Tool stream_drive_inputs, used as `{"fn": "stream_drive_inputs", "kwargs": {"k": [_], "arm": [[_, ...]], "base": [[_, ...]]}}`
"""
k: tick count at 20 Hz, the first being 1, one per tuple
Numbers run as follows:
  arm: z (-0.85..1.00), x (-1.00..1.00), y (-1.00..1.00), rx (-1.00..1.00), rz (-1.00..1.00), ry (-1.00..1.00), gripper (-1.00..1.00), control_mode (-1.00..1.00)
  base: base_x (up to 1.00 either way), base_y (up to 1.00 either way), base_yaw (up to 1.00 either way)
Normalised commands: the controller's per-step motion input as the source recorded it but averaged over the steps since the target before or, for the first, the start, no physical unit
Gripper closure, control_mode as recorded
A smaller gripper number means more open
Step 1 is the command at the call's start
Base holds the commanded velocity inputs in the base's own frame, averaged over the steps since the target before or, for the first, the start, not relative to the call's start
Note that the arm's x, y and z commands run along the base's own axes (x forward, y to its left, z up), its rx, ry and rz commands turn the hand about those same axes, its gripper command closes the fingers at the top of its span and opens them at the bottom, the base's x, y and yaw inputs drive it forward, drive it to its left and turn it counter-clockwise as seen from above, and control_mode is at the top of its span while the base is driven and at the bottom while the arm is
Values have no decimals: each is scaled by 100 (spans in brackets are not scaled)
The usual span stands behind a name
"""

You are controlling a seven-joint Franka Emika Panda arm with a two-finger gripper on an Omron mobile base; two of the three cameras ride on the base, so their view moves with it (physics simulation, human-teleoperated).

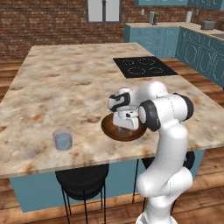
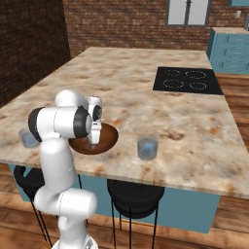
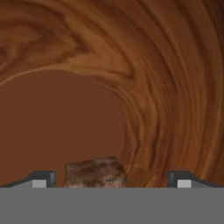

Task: There are four ice cubes in the ice bowl. Place two ice cubes in each glass of water.

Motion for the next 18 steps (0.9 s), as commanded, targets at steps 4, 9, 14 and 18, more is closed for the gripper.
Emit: {"fn": "stream_drive_inputs", "kwargs": {"k": [4,9,14,18], "arm": [[4,-11,0,-6,-7,-7,-100,-100],[6,0,0,-4,-7,-7,-100,-100],[8,0,0,0,-5,-1,-100,-100],[26,-3,0,0,-2,0,-100,-100]], "base": [[0,0,0],[0,0,0],[0,0,0],[0,0,0]]}}
